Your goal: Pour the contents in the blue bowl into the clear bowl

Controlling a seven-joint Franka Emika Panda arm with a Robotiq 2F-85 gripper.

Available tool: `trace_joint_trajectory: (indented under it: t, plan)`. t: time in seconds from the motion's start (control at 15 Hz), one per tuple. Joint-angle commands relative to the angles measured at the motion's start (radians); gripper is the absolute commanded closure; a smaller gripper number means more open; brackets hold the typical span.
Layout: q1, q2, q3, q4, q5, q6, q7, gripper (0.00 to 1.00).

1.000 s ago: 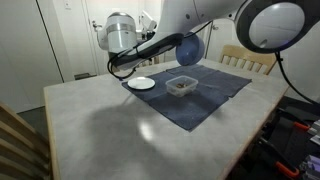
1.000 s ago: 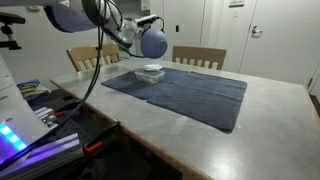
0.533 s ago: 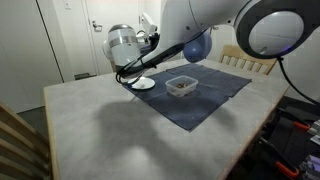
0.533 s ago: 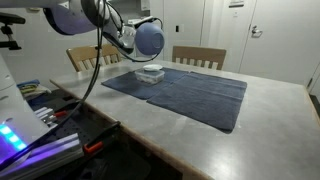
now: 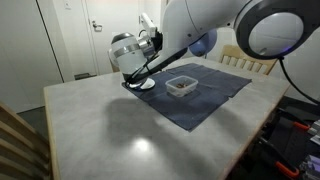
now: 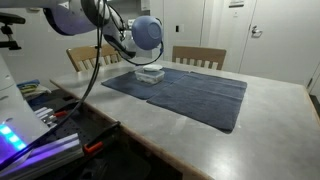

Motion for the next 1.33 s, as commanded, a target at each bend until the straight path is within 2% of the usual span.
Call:
trace_joint_trajectory:
  t: [0.0, 0.67, 1.27]
  plan:
    - [0.008, 0.0, -0.022, -0.018, -0.055, -0.017, -0.056, 0.99]
    - [0.011, 0.0, -0.009, -0.02, -0.134, -0.011, -0.101, 0.99]
    - [-0.063, -0.001, 0.089, 0.111, -0.029, 0.035, -0.065, 0.99]
